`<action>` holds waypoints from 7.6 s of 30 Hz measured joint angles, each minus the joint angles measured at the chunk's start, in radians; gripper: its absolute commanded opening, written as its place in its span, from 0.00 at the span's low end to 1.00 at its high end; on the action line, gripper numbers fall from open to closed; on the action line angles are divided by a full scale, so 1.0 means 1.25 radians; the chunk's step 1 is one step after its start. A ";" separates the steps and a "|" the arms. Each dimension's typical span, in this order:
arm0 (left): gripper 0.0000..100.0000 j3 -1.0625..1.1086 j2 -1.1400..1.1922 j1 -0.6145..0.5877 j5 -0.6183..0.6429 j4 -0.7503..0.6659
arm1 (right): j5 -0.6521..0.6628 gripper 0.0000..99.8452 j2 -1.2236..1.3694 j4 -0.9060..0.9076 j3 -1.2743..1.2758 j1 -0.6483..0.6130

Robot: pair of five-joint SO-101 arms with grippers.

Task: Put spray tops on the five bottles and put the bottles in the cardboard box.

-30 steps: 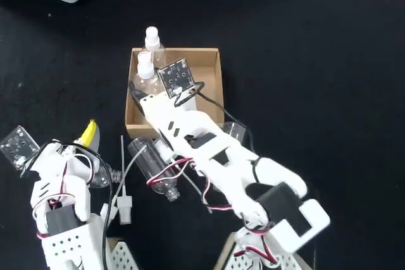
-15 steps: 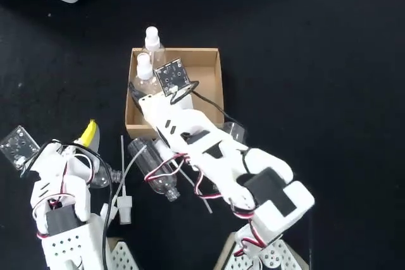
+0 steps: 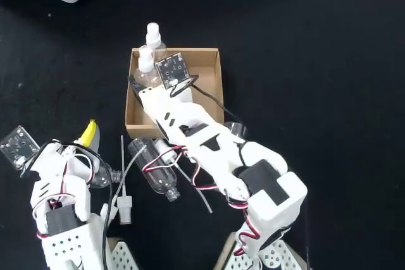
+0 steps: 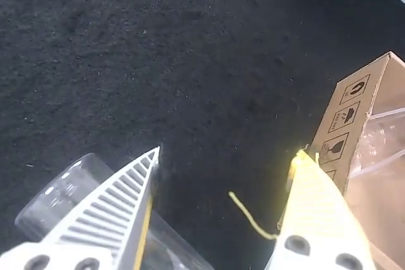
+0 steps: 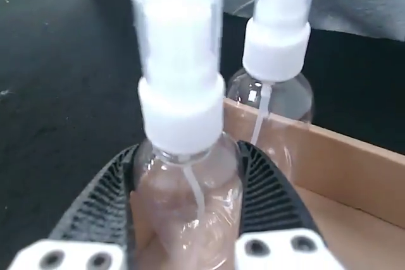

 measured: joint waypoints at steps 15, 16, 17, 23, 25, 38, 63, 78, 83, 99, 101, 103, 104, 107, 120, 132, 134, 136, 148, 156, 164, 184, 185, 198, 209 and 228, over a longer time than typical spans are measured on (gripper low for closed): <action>0.30 0.000 0.000 0.000 0.000 0.000 | 0.000 0.23 0.004 0.000 0.000 -0.001; 0.30 0.000 0.000 0.000 0.000 0.000 | 0.000 0.23 0.005 0.000 0.000 0.000; 0.30 0.000 0.000 0.000 0.000 0.000 | 0.000 0.23 0.005 0.000 0.000 0.000; 0.30 0.000 0.000 0.000 0.000 0.000 | 0.000 0.23 0.005 0.000 0.000 0.000; 0.30 0.001 0.000 0.000 0.000 0.000 | 0.000 0.23 0.005 0.000 0.001 0.000; 0.30 0.001 0.000 0.000 0.000 0.000 | 0.032 0.23 0.005 0.000 0.029 0.000; 0.30 0.001 0.000 0.000 0.000 0.000 | 0.033 0.12 0.005 0.000 0.034 0.012; 0.30 0.001 0.000 0.000 0.000 0.000 | 0.033 0.12 -0.173 0.187 0.098 0.103; 0.30 0.001 0.000 0.000 0.000 0.000 | 0.033 0.12 -0.221 0.225 0.098 0.151; 0.30 0.001 0.000 0.000 0.000 0.000 | 0.033 0.12 -0.225 0.194 0.098 0.223; 0.30 0.001 0.000 0.000 0.000 0.000 | 0.033 0.12 -0.220 0.171 0.098 0.223; 0.30 0.001 0.000 0.000 0.000 0.000 | 0.033 0.12 -0.193 0.140 0.095 0.223; 0.30 0.001 0.000 0.000 0.000 0.000 | 0.033 0.12 -0.174 0.125 0.093 0.223; 0.30 0.001 0.000 0.000 0.000 0.000 | 0.033 0.12 -0.122 0.080 0.093 0.223; 0.30 0.001 0.000 0.000 0.000 0.000 | 0.033 0.13 -0.037 0.044 0.022 0.244; 0.30 0.001 0.000 0.000 0.000 0.000 | 0.033 0.32 -0.037 0.044 0.022 0.244; 0.30 0.001 0.000 0.000 0.000 0.000 | 0.033 0.32 -0.037 0.044 0.022 0.244; 0.30 0.001 0.000 0.000 0.000 0.000 | 0.033 0.32 -0.037 0.044 0.022 0.244; 0.30 0.001 0.000 0.000 0.000 0.000 | 0.033 0.32 -0.037 0.112 0.015 0.244; 0.30 0.001 0.000 0.000 0.000 0.000 | 0.033 0.32 -0.114 0.275 0.001 0.244; 0.30 0.001 0.000 0.000 0.000 0.000 | 0.033 0.32 -0.234 0.422 0.001 0.244; 0.30 0.001 0.000 0.000 0.000 0.000 | -0.108 0.32 -0.263 1.061 -0.335 0.169; 0.30 0.001 0.000 0.000 0.000 0.000 | -0.108 0.32 -0.263 1.061 -0.335 0.168; 0.30 0.001 0.000 0.000 0.000 0.000 | -0.108 0.32 -0.037 1.212 -0.561 0.173; 0.30 0.001 0.000 0.000 0.000 0.000 | -0.149 0.32 0.038 1.237 -0.664 0.172; 0.30 0.001 0.000 0.000 0.000 0.000 | -0.200 0.32 0.254 1.210 -0.926 0.266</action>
